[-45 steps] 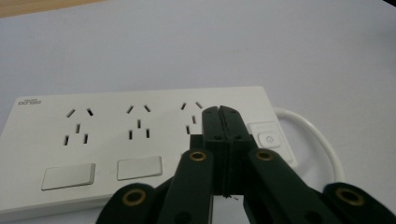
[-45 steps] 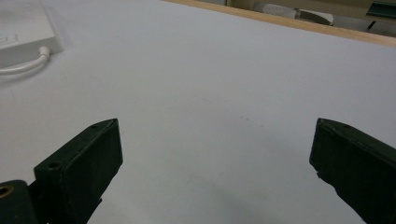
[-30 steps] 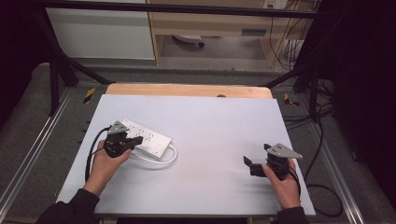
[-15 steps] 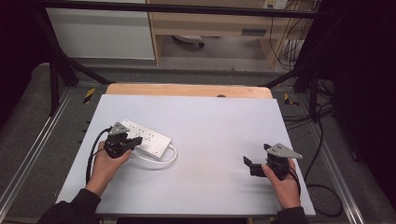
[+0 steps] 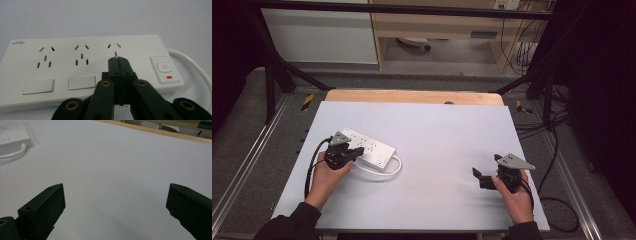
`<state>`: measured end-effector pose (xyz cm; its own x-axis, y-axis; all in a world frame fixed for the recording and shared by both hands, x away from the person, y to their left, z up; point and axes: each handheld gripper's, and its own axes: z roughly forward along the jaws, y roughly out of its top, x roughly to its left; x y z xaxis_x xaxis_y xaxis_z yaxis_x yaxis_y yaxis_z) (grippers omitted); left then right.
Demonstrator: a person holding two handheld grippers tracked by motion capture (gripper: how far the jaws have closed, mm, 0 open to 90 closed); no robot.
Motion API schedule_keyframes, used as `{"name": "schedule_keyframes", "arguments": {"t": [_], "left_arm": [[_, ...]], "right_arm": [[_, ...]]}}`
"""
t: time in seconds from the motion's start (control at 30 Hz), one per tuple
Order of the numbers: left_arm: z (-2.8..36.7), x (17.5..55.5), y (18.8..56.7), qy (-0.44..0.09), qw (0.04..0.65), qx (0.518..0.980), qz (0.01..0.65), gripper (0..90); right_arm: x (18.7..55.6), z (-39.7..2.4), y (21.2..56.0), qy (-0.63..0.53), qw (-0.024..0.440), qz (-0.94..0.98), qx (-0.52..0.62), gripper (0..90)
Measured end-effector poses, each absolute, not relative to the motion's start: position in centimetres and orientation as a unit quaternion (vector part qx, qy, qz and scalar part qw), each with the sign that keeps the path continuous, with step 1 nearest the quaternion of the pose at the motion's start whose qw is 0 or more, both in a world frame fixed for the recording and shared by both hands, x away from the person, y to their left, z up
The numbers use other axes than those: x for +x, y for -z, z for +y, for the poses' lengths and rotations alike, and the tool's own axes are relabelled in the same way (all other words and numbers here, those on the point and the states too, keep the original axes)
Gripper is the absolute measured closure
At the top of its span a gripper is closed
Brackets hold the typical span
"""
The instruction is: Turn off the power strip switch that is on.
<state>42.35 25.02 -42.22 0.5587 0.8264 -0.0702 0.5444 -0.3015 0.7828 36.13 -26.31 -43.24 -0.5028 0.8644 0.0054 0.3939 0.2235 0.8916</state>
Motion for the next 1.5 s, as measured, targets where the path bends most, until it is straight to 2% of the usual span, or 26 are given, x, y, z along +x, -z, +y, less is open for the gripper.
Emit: {"name": "schedule_keyframes", "arguments": {"t": [1.5], "left_arm": [[24.85,42.68,43.12,-0.173,0.395,0.789,0.437,90.0]], "right_arm": [[36.18,-26.25,43.31,-0.451,0.261,0.741,0.424,2.7]]}}
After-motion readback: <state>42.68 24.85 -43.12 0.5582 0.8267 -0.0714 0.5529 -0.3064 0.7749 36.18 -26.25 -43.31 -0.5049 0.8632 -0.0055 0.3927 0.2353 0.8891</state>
